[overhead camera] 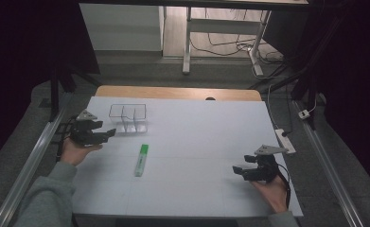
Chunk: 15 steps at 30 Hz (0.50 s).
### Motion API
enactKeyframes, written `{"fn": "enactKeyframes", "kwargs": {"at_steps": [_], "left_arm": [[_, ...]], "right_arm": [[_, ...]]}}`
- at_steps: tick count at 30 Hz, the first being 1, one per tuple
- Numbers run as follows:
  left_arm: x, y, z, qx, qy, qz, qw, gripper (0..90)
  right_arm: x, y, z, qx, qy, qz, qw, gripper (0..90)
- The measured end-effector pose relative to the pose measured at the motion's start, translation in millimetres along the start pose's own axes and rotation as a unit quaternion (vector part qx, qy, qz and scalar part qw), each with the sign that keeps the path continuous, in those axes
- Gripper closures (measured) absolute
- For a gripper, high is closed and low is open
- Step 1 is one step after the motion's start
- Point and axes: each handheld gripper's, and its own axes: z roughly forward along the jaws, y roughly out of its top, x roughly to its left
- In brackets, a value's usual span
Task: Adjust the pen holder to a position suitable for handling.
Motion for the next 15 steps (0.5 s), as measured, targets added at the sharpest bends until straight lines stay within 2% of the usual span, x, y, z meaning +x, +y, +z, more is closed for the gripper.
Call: {"fn": "enactKeyframes", "kwargs": {"at_steps": [2, 3, 13, 15], "left_arm": [[4.5, 0.9, 2.2, 0.0, 0.002, -0.007, 1.0, 36.9], [8.6, 1.6, 4.5, 0.001, 0.01, -0.01, 0.9999, 38.5], [24.8, -3.6, 8.8, 0.0, 0.016, -0.026, 0.9995, 60.1], [30.0, -3.1, 13.2, 0.0, 0.015, -0.038, 0.9992, 65.7]], "right_arm": [[0.1, 0.0, 0.3, 0.001, 0.001, 0.0, 1.0, 23.0], [0.1, 0.0, 0.4, 0.001, 0.0, 0.0, 1.0, 23.0], [0.0, -0.7, 0.6, 0.002, 0.0, 0.0, 1.0, 22.9], [0.0, -0.7, 0.8, 0.002, 0.0, -0.001, 1.0, 22.9]]}}
